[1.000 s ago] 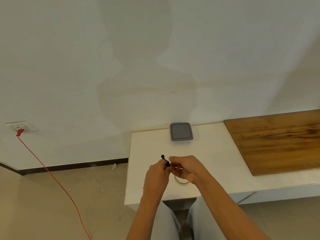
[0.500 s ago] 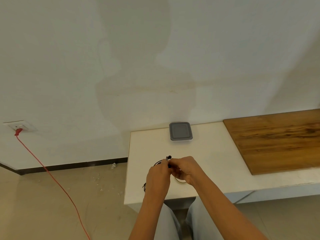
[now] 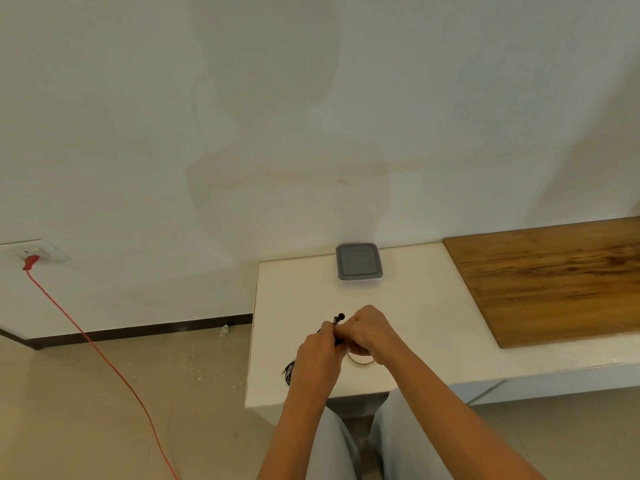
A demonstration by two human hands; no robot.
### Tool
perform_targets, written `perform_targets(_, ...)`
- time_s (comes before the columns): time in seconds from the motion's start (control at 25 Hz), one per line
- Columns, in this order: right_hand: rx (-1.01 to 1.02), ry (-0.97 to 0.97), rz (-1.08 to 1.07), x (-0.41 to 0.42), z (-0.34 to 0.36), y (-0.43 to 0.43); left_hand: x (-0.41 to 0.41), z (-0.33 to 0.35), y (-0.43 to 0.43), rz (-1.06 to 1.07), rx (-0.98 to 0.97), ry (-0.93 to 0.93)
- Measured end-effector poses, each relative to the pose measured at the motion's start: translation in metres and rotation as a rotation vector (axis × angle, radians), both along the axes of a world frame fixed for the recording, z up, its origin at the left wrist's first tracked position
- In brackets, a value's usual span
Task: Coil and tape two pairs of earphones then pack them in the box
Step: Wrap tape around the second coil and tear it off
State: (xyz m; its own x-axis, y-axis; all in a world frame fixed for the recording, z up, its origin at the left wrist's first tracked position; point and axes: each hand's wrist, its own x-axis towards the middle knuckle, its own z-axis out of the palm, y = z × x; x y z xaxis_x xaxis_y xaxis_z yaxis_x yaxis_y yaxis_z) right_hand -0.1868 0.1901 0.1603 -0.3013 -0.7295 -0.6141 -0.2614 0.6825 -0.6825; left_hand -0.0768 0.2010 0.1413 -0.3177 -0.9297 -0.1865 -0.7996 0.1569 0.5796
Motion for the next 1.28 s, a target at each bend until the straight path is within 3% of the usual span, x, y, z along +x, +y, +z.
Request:
perform_targets(0.24, -0.022, 0.196, 0.098, 0.001, -0.001, -0.006, 0.002, 0.003, 0.002, 0.042, 0.071, 0.146)
perform_targets(0.4, -0.09, 0.163, 0.055, -0.005, -0.005, -0.002, 0.009, 0.008, 0.003, 0.033, 0.214, 0.295)
perform_targets(0.52, -0.183, 0.146, 0.076, -0.009, -0.003, 0.005, 0.01, 0.015, 0.001, 0.173, 0.302, 0.425)
perform_targets(0.68, -0.32, 0.08, 0.122, -0.013, 0.001, 0.012, 0.005, 0.016, -0.003, 0.382, 0.23, 0.479)
perform_targets(0.92, -0.419, -0.047, 0.134, -0.019, 0.009, 0.013, 0.006, 0.019, -0.004, 0.412, 0.212, 0.575)
perform_targets(1.04, -0.41, -0.193, 0.107, -0.022, 0.013, 0.014, 0.006, 0.021, -0.006, 0.425, 0.15, 0.521)
perform_targets(1.28, -0.309, -0.389, 0.062, -0.025, 0.018, 0.013, 0.006, 0.02, -0.003, 0.494, 0.14, 0.589)
